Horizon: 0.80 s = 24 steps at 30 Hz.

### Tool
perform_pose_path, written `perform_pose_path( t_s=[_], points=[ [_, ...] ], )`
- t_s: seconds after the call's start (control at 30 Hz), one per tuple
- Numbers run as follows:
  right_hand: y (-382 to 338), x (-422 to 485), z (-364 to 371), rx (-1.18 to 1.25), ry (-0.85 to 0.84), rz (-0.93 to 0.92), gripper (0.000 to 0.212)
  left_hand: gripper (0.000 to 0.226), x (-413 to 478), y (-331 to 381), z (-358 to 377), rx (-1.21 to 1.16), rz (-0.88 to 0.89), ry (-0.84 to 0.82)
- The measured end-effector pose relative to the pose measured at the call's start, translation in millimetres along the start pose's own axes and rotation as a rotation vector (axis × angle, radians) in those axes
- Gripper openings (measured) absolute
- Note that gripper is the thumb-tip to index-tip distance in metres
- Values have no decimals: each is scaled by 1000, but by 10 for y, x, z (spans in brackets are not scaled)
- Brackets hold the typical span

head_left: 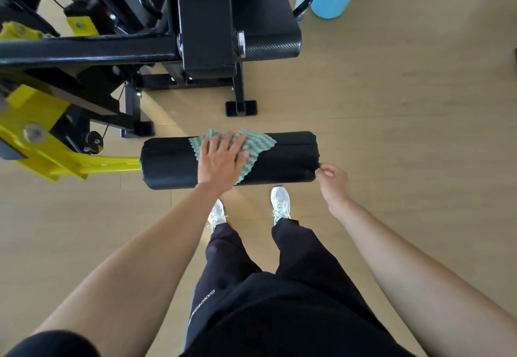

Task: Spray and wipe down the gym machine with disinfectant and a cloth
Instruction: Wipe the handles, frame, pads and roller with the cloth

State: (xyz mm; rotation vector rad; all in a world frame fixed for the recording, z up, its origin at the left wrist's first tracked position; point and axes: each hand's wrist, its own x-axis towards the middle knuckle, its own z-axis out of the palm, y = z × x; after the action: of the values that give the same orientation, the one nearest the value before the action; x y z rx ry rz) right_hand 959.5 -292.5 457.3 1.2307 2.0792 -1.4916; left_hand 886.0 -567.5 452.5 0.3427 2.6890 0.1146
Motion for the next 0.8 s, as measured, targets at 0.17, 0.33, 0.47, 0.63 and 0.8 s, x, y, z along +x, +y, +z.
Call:
perform_pose_path(
  t_s=[0.17,0.33,0.47,0.63,0.8],
  points=[
    [-179,145,200,-2,115,-79,15,60,-197,-785,-23,-64,-324,4],
    [-488,385,307,-67,119,-133,33,64,-143,-1181,-154,-177,-614,-72],
    [-487,496,339,-146,103,-84,38,62,-29,-1113,-197,-158,-669,-119],
    [-354,204,224,-41,105,-142,21,61,47,-905,-151,-122,-607,-131],
    [-138,8,171,73,93,-126,28,59,204,-400,-176,-53,-405,-140]
  ],
)
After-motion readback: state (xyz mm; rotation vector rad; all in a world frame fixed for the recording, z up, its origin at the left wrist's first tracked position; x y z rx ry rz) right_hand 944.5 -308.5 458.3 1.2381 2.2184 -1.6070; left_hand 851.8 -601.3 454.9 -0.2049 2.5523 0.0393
